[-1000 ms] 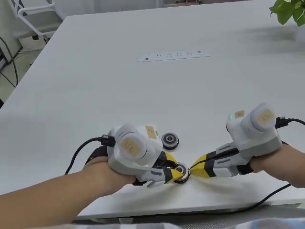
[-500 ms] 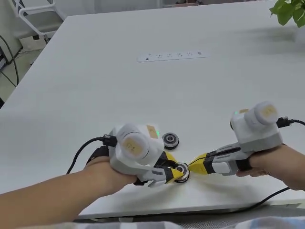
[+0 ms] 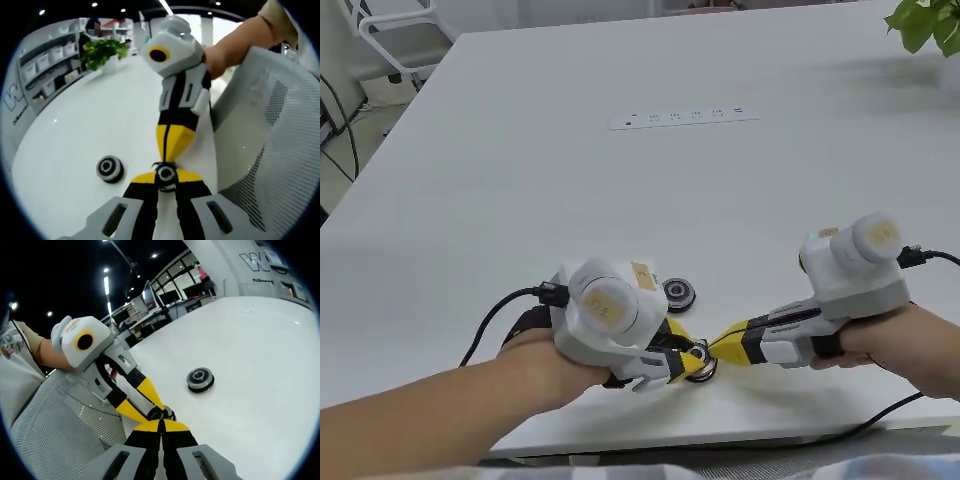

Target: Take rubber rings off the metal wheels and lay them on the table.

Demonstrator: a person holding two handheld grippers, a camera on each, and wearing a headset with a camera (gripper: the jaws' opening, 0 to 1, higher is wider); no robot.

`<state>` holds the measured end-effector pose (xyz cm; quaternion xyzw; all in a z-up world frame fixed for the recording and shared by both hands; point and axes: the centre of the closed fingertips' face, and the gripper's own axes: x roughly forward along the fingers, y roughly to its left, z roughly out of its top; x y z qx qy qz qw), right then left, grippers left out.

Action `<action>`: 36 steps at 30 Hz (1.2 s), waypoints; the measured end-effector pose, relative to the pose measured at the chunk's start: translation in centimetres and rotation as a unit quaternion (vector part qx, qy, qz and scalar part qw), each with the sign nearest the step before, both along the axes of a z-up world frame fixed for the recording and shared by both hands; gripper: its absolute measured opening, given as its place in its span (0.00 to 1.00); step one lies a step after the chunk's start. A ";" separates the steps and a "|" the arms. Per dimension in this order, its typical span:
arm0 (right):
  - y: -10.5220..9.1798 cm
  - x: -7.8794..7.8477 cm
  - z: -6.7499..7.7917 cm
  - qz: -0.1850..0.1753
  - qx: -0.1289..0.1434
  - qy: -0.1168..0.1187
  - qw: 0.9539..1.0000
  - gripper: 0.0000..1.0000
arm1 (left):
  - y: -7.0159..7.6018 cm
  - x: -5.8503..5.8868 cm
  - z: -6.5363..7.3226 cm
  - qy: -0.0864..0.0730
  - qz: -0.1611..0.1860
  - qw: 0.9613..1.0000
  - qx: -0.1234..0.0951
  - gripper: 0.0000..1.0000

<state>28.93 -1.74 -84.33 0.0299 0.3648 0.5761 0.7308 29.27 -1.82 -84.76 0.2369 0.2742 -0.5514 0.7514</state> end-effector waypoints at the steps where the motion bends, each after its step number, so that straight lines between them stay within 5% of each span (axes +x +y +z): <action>1: 0.1 -0.1 0.0 0.003 -0.001 -0.003 1.000 0.00 | 0.0 0.0 0.0 0.000 0.000 1.000 0.000 0.12; 26: 0.8 -0.6 0.5 0.019 0.026 0.009 0.999 0.00 | 0.0 0.0 0.0 0.002 0.001 1.000 -0.002 0.12; 36: 1.0 -0.2 1.3 -0.022 0.077 0.074 0.994 0.00 | 0.0 0.0 0.0 0.003 0.002 1.000 -0.006 0.12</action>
